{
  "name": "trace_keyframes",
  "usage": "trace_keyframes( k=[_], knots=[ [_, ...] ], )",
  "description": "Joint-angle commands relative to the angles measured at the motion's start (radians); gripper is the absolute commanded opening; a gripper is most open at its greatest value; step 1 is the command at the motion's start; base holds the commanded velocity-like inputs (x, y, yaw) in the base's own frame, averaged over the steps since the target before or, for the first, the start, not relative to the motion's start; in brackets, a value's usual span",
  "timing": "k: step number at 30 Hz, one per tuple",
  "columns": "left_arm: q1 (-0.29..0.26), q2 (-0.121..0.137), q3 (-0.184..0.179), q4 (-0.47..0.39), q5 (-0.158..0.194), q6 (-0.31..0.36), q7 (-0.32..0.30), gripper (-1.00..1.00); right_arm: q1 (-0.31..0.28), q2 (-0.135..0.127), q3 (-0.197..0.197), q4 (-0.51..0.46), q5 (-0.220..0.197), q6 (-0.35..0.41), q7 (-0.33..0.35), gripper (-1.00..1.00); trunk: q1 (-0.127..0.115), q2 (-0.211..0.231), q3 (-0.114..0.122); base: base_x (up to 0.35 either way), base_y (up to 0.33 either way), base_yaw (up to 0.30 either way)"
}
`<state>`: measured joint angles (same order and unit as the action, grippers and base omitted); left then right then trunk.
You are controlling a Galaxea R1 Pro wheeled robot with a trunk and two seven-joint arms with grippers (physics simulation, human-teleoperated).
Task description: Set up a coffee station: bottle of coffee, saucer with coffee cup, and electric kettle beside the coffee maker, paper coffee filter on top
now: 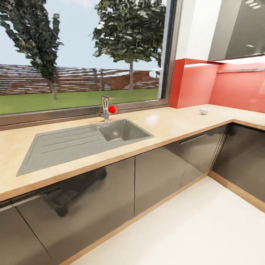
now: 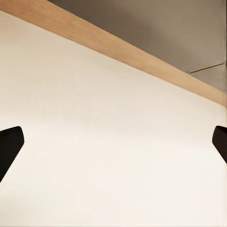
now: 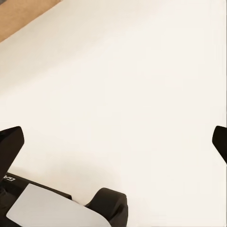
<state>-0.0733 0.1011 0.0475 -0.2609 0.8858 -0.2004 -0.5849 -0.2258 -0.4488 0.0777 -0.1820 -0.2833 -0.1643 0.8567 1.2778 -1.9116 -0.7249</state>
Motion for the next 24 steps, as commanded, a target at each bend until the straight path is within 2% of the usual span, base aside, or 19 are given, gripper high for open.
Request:
trace_keyframes(
  k=[1,24],
  knots=[
    [0.0,0.0,0.005,0.001,-0.001,-0.001,-0.006,1.0,-0.001,0.0,0.008,0.002,-0.007,-0.006,0.001,1.0,0.0,0.0,-0.001,0.215,-0.273,-0.267],
    [0.0,0.0,0.005,0.0,-0.001,-0.001,-0.006,1.0,-0.001,0.001,0.01,0.002,-0.007,-0.006,-0.004,1.0,0.0,0.0,-0.001,0.224,-0.268,-0.27]
  ],
)
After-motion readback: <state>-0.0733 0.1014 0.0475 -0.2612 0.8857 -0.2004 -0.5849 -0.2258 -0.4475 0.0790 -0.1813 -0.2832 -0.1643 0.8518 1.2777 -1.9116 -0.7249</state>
